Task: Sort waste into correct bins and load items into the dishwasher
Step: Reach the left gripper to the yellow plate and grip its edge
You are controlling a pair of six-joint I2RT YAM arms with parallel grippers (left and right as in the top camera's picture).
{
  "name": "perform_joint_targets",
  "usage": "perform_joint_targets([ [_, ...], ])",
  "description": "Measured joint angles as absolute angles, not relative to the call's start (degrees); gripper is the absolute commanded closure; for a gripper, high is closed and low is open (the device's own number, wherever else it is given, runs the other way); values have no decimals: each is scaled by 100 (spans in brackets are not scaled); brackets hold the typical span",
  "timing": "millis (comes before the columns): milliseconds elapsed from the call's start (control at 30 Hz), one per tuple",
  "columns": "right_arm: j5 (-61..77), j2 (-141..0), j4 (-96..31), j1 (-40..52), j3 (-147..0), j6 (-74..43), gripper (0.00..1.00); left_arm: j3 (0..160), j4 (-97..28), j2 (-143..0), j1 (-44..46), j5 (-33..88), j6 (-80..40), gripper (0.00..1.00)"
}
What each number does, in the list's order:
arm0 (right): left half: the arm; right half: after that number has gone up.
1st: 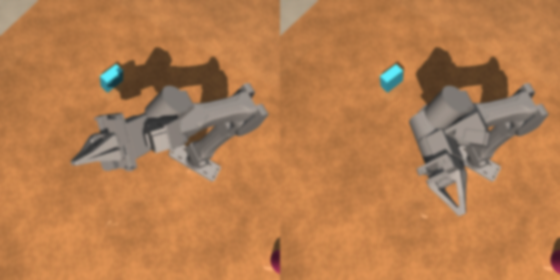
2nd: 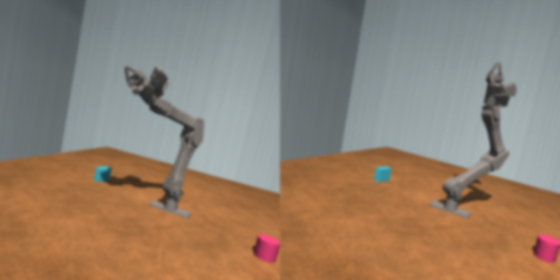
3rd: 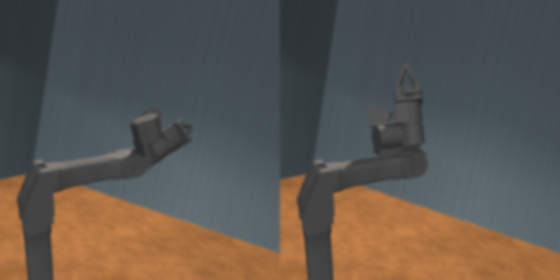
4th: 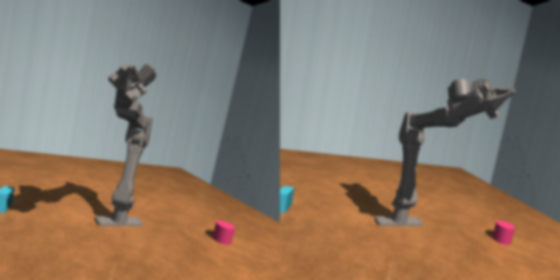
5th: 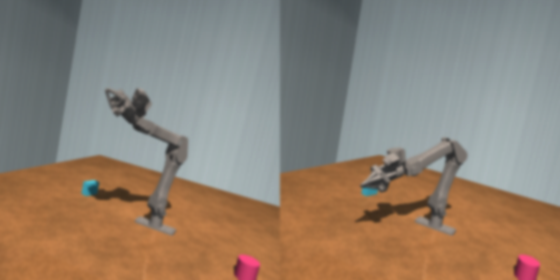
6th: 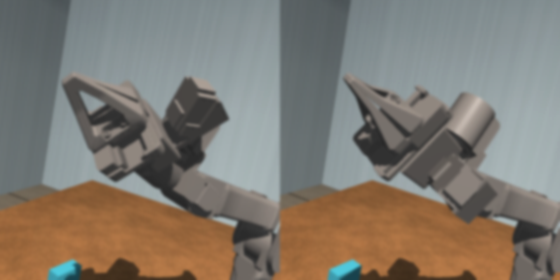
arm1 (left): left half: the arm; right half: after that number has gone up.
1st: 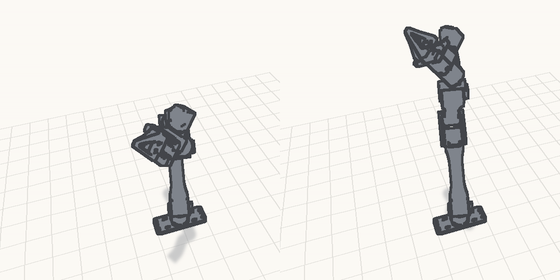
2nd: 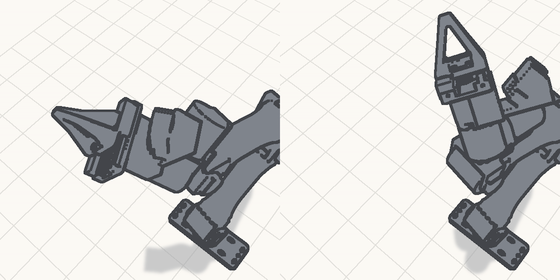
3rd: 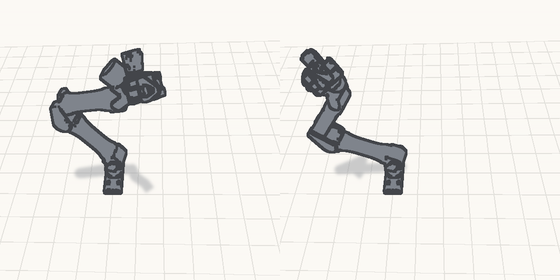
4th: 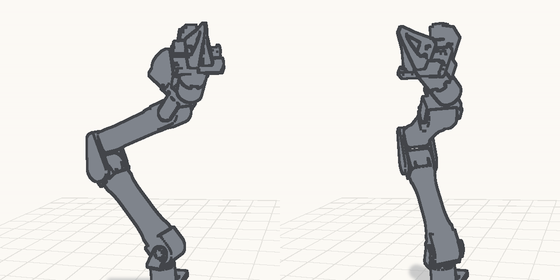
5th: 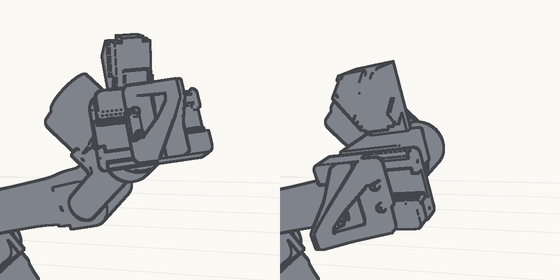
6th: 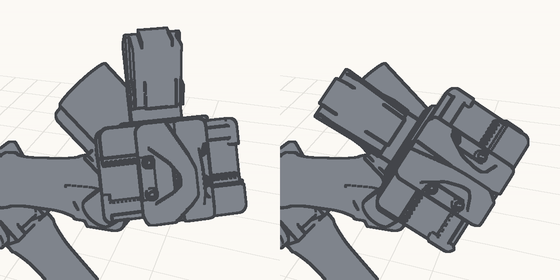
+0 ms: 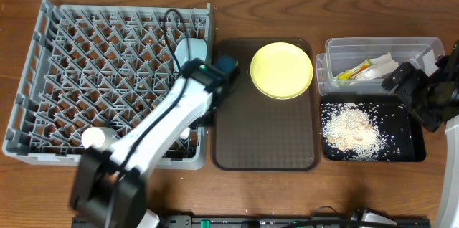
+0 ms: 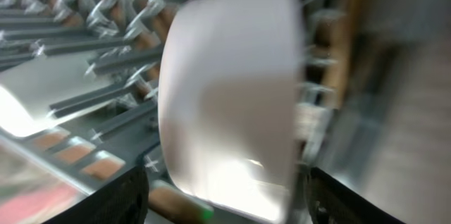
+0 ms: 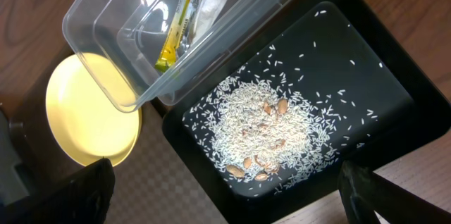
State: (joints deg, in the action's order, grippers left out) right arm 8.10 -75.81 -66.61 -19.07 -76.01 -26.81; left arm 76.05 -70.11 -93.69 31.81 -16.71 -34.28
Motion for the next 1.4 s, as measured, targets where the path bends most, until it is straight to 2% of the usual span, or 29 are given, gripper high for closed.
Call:
perform_joint_targets([
  [167,810,-7581,-6661,-1907,-7601,-2681,1,7734,-5854,-8742,3225,-1059,-2633,32],
  [367,810,-7581,-6663,-1907,-7601,-2681,1,7758,-4283,-8886,3531,-703,-1682,37],
  [633,812,-7581,-6657,-1907,-7599,-2681,1,7762,-2497,-10300,3566,-491,-1302,43],
  [867,812,-7581,-6661,-1907,-7599,-2681,1,7760,-1907,-11522,3496,-150,-1376,43],
  [1000,812,-7581,-6661,-1907,-7599,-2681,1,7760,-1815,-11817,3487,47,-1476,53],
  [1100,812,-7581,-6661,-1907,-7599,-2681,1,7762,-1796,-11887,3487,250,-1500,65],
  [1267,812,-7581,-6661,-1907,-7599,-2681,1,7797,-2095,-11885,3479,532,-1540,90],
  [1400,812,-7581,-6661,-1907,-7599,-2681,1,7891,-2408,-11874,3459,727,-1584,93],
])
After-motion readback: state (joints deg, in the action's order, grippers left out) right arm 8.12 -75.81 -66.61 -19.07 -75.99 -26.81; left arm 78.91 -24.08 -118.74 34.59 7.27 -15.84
